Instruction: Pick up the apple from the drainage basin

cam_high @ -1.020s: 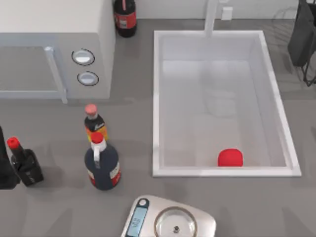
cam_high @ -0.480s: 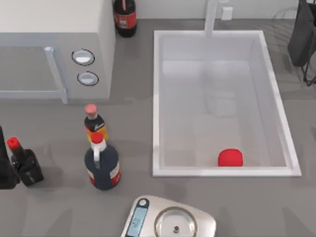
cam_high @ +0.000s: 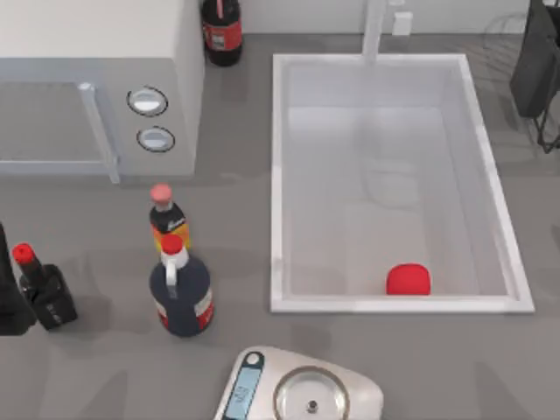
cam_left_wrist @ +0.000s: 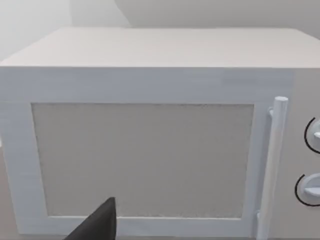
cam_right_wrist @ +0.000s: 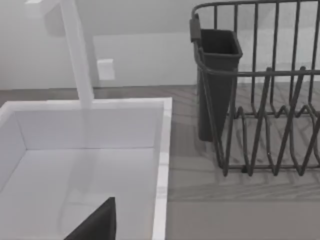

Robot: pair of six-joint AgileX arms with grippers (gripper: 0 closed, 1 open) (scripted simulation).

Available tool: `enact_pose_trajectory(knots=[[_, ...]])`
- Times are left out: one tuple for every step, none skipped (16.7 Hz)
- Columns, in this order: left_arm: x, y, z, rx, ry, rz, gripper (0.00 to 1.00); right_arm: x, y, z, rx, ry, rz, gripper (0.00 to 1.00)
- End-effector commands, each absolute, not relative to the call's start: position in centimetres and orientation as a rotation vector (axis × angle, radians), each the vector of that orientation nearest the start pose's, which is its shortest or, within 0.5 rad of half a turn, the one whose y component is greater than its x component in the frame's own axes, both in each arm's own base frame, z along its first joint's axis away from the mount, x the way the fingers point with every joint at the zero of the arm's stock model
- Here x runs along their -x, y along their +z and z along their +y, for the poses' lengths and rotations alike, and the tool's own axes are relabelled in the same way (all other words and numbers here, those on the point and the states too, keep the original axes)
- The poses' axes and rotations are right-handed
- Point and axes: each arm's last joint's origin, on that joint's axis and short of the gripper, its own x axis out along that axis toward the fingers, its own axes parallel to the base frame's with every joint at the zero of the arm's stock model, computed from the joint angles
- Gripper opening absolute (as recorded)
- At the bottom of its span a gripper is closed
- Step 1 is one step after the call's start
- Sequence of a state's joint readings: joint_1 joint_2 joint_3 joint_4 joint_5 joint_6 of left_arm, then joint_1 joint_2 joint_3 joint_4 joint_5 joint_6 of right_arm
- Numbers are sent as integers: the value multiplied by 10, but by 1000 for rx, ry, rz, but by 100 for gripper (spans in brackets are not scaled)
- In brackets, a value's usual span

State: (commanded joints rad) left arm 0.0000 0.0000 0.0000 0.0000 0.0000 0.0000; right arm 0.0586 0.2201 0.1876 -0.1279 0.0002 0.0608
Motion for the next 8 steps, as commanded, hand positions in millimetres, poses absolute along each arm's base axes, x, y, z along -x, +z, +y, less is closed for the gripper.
enact_pose_trajectory(knots=[[-106,160,-1,0,0,0,100,-117,203,8,-69,67,217,100],[-106,160,-1,0,0,0,100,-123,213,11,-84,81,280,100],[-106,160,-1,0,0,0,100,-131,222,15,-98,95,349,100],[-106,160,-1,0,0,0,100,-141,231,19,-110,107,423,100],[-106,160,-1,0,0,0,100,-152,240,25,-121,117,501,100],[-106,160,-1,0,0,0,100,-166,246,31,-130,125,582,100],[-106,160,-1,0,0,0,100,-181,252,38,-137,131,666,100],[-106,160,-1,0,0,0,100,-197,255,47,-140,134,751,100]])
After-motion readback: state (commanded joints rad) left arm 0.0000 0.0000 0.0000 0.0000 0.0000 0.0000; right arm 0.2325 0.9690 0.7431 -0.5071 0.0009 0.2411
